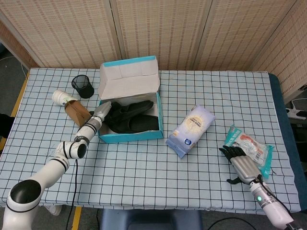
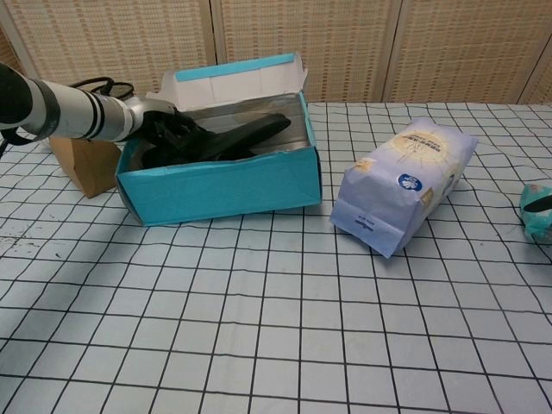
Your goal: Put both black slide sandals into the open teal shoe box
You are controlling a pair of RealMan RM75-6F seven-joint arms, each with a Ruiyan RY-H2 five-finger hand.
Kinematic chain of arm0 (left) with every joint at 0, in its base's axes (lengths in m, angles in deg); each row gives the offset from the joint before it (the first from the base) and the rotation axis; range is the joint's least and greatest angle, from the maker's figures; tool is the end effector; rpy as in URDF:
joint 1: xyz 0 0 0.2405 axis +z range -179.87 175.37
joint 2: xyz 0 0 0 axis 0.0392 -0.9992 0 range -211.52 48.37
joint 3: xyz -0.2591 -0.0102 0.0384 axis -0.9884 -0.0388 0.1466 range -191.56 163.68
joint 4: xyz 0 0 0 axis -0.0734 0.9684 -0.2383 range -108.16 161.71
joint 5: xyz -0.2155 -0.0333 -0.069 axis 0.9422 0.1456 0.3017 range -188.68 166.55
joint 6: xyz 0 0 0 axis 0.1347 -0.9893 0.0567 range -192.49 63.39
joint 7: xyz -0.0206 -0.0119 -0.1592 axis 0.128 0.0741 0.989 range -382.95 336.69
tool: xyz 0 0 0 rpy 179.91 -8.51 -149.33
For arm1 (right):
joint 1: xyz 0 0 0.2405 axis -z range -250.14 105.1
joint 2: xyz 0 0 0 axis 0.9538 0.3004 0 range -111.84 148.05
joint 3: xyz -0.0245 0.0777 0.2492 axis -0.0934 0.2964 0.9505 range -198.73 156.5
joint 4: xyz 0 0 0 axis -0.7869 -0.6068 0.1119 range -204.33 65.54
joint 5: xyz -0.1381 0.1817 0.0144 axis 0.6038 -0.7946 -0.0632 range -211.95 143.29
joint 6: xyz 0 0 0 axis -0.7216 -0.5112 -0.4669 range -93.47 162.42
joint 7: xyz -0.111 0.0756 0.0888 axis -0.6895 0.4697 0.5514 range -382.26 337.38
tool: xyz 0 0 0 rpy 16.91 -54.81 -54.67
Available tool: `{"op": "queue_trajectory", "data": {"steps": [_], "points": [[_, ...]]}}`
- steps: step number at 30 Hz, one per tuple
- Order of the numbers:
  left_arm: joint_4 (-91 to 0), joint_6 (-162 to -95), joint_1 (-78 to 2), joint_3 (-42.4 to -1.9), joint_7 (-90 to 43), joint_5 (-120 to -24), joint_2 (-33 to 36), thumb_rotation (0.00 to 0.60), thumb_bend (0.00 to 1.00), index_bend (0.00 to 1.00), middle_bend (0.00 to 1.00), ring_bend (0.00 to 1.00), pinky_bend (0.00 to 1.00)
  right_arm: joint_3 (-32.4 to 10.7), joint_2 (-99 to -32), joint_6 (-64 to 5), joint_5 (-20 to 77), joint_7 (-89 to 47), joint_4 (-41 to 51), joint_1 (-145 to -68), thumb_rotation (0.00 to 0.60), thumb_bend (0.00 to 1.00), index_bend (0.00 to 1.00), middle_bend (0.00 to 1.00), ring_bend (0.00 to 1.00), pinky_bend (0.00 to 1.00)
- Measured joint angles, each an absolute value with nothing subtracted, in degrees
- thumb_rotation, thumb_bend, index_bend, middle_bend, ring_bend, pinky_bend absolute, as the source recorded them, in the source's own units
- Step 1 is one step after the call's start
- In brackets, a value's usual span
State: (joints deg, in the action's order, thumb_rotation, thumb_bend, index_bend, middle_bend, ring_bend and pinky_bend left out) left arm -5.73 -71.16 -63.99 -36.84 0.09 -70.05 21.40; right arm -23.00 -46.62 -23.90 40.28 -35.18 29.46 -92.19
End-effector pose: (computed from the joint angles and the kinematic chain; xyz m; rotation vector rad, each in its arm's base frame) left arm -0.1738 0.5193 -0.0673 -1.5564 -1.7125 -0.7491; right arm -0.3001 -0.2366 0.0586 1.7806 -1.1183 0.5716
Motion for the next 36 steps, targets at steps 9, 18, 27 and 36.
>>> {"op": "queue_trajectory", "data": {"steps": [9, 18, 27, 36], "points": [[-15.40, -76.92, -60.44, -39.49, 1.67, -74.29, 16.63, 0.600, 0.41, 0.00, 0.00, 0.00, 0.10, -23.24, -46.31, -25.23, 41.22, -35.98, 30.72, -91.72, 0.600, 0.04, 0.00, 0.00, 0.00, 0.00], [-21.68, -82.48, -57.96, -41.17, 7.86, -80.13, 13.13, 0.600, 0.39, 0.00, 0.00, 0.00, 0.07, -23.34, -46.19, -25.49, 41.14, -36.49, 31.19, -91.54, 0.600, 0.04, 0.00, 0.00, 0.00, 0.00], [-24.95, -89.80, -57.13, -40.70, 14.30, -85.19, 10.51, 0.600, 0.39, 0.00, 0.00, 0.00, 0.05, -23.32, -46.38, -25.35, 40.98, -36.72, 31.22, -91.60, 0.600, 0.04, 0.00, 0.00, 0.00, 0.00], [-28.97, -97.71, -55.45, -38.52, 19.25, -88.79, 7.52, 0.600, 0.41, 0.00, 0.00, 0.00, 0.04, -23.09, -46.64, -27.24, 41.40, -37.27, 31.15, -91.05, 0.600, 0.04, 0.00, 0.00, 0.00, 0.00]]}}
